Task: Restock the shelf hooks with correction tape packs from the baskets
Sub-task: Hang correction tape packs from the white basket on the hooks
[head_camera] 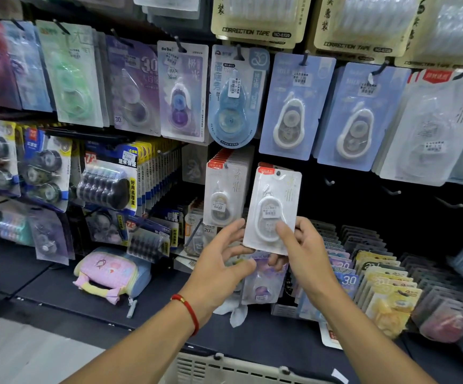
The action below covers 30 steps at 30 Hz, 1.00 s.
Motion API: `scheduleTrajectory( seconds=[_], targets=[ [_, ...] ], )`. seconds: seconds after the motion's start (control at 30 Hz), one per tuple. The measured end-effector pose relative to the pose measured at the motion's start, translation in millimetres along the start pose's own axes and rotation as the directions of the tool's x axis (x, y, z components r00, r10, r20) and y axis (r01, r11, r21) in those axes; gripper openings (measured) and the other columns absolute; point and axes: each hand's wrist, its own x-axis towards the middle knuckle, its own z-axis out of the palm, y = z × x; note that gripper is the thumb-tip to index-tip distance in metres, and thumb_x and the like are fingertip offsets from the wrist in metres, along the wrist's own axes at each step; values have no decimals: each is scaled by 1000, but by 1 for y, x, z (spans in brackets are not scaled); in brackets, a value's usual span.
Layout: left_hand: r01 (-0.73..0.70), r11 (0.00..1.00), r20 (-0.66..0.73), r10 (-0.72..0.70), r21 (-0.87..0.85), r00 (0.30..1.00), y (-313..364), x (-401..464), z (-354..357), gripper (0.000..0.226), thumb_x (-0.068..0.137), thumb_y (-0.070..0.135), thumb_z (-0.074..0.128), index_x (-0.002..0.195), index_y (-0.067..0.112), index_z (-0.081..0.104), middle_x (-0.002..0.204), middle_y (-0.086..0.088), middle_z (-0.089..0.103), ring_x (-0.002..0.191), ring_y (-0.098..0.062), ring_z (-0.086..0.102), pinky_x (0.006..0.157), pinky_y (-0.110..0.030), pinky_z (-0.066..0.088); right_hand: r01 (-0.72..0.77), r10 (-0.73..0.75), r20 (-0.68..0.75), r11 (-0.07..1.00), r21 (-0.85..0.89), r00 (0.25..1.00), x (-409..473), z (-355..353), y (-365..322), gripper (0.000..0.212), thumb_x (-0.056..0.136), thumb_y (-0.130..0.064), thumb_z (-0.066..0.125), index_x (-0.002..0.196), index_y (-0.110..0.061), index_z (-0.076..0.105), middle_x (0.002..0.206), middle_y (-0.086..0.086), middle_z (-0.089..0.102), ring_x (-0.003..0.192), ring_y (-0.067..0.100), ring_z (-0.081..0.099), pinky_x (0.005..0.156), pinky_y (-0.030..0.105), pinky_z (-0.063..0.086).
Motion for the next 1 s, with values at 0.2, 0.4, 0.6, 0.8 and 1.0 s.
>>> scheduleTrajectory(
  seconds=[0.2, 0.4, 0.6, 0.8, 1.0],
  targets=[
    [7, 999, 46, -5, -32, 999, 0, 1, 1, 75, 90, -12, 70, 148, 31, 48, 142, 18, 60, 124, -8, 64, 105, -34, 55, -3, 1, -68, 999, -37, 998, 4, -2, -4, 29, 103, -44, 61, 103, -15, 61, 59, -7, 64, 43, 17, 56, 42, 25, 41],
    [150, 963, 22, -158, 223, 987, -18, 0, -11, 47, 95, -6, 62, 129, 26, 60, 135, 0, 62, 103, -5, 67, 100, -34, 57, -362, 362, -17, 930, -63, 932, 4, -11, 32, 28, 104, -23, 64, 126, -8, 54, 104, 14, 73, 76, 28, 79, 70, 37, 65],
    [86, 628, 160, -325, 773, 932, -60, -28, -45, 26, 91, 14, 69, 117, 17, 68, 117, -1, 69, 108, -19, 65, 92, -29, 53, -368, 557, 216, 746, -556, 802, -40, -30, 89, 15, 103, -8, 55, 91, -12, 62, 83, 10, 67, 61, 20, 67, 56, 31, 52],
    [-119, 260, 261, -625, 958, 735, -140, -103, -59, 39, 93, 20, 65, 132, 19, 63, 138, -9, 63, 128, -28, 57, 106, -35, 46, -144, 759, 309, 465, -874, 573, -132, -8, 160, 10, 99, -28, 60, 107, -22, 63, 104, 8, 71, 88, 22, 70, 65, 28, 53],
    [112, 239, 116, -765, 965, 633, -224, -195, -60, 72, 97, 26, 63, 161, 20, 30, 164, -11, 30, 151, -28, 32, 120, -32, 27, -18, 763, 293, 369, -929, 576, -240, 22, 234, 63, 101, -31, 61, 157, -17, 34, 156, 12, 39, 143, 30, 42, 114, 38, 40]
  ],
)
